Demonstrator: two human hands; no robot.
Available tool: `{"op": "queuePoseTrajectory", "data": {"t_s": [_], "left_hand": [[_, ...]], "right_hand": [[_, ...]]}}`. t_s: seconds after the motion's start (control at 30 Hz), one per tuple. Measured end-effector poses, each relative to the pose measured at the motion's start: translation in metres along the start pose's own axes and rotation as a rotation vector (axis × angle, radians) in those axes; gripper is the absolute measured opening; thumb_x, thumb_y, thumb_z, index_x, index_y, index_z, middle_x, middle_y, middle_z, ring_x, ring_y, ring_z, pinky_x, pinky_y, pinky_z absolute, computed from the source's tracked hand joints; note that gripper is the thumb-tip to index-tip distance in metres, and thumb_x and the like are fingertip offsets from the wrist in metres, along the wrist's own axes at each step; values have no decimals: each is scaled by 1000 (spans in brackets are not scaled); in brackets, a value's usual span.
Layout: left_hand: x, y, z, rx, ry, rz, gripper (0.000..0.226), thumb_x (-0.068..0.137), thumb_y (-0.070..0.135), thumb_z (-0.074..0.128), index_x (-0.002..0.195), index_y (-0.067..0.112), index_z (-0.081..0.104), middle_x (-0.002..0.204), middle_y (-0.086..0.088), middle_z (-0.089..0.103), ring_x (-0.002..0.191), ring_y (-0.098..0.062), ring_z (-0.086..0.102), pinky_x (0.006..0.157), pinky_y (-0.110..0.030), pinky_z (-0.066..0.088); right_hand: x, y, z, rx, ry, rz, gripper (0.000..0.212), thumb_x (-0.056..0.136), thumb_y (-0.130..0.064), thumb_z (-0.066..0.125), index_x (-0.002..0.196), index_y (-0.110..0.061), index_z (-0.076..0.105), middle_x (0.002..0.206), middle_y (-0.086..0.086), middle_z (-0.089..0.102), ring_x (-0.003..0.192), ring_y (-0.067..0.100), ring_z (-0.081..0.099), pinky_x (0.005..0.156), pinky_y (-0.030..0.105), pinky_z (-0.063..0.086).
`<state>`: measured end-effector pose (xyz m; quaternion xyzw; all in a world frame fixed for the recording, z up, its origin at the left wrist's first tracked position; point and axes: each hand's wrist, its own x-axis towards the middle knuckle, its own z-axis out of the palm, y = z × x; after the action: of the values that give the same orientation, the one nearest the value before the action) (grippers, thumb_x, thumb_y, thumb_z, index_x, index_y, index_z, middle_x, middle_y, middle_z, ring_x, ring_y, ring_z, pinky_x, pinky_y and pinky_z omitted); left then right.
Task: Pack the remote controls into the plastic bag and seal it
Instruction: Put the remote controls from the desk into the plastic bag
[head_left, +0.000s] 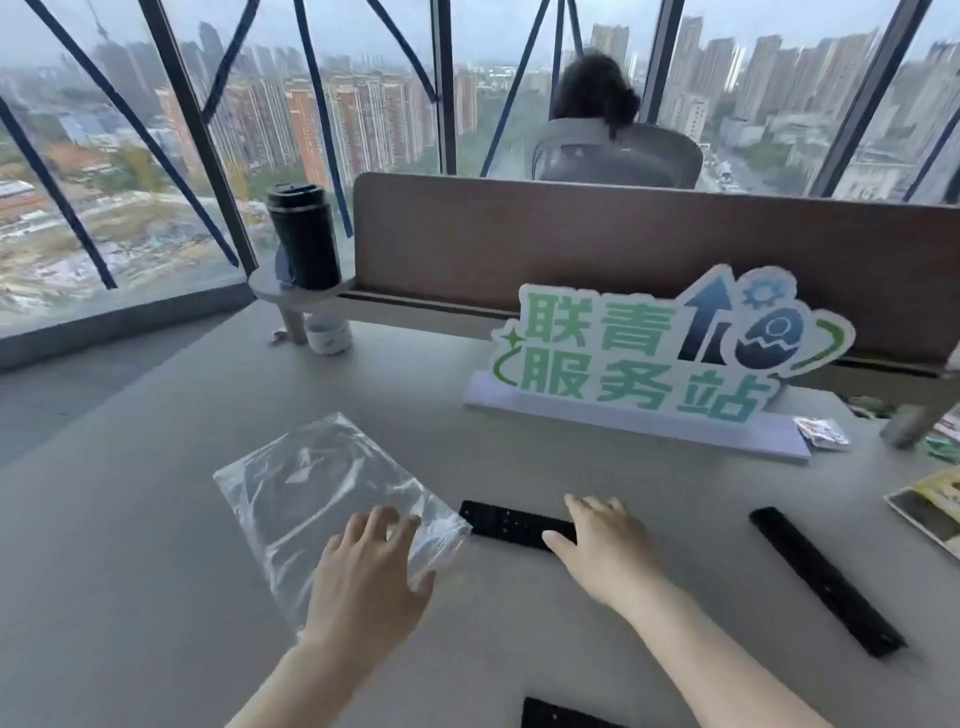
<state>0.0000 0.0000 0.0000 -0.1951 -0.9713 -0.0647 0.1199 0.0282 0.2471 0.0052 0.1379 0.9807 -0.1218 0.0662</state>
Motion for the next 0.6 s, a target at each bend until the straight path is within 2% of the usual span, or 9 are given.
{"op": "queuePoseTrajectory", "data": {"t_s": [0.07,0.13,0.23,0.33,0.43,0.5,0.6], "left_hand": [[1,-6,3,29,-28,-12,22,60,26,79,79,25,67,77,5,63,68,-21,64,47,-31,47],[-10,-14,11,80,-39,-50,17,65,10,71,63,21,57,64,4,51,58,-23,59,40,-29,36],[-17,-17,18,-37,-3,-81,10,80,14,53,71,16,50,73,-1,45,63,-28,53,47,-31,27],[-24,-12,9,-117,48,-36,12,88,21,48,82,16,58,83,-3,53,69,-30,59,53,-32,39],[-32,0,-3,-220,96,-29,20,89,24,47,84,13,63,86,-5,56,76,-33,62,58,-33,40],[-34,11,-11,-282,120,-42,25,90,24,44,84,13,64,87,-5,58,79,-32,61,59,-32,36],[-37,33,-21,-396,103,-16,26,90,18,42,81,12,66,86,-5,60,74,-27,58,57,-29,34]], "right_hand": [[2,1,0,-61,49,-3,51,94,-50,48,132,-17,54,133,3,55,125,28,45,98,40,43],[-8,-2,9,-58,104,-16,47,90,-51,54,123,-18,60,123,4,59,117,27,50,91,39,44],[-33,-6,17,132,45,50,34,86,-48,61,107,-22,58,105,3,66,90,26,59,71,34,44],[-65,0,13,251,17,59,25,91,-45,56,87,-20,54,83,3,63,74,24,57,63,32,40],[-107,11,-6,561,44,73,34,95,-39,53,70,-16,47,61,-1,45,51,14,50,49,24,35],[-138,21,-22,754,45,99,36,94,-36,56,67,-16,45,55,-1,32,37,13,35,43,25,25],[-173,22,-38,991,-29,99,27,94,-29,58,73,-13,49,53,-2,24,40,15,14,41,21,10]]}}
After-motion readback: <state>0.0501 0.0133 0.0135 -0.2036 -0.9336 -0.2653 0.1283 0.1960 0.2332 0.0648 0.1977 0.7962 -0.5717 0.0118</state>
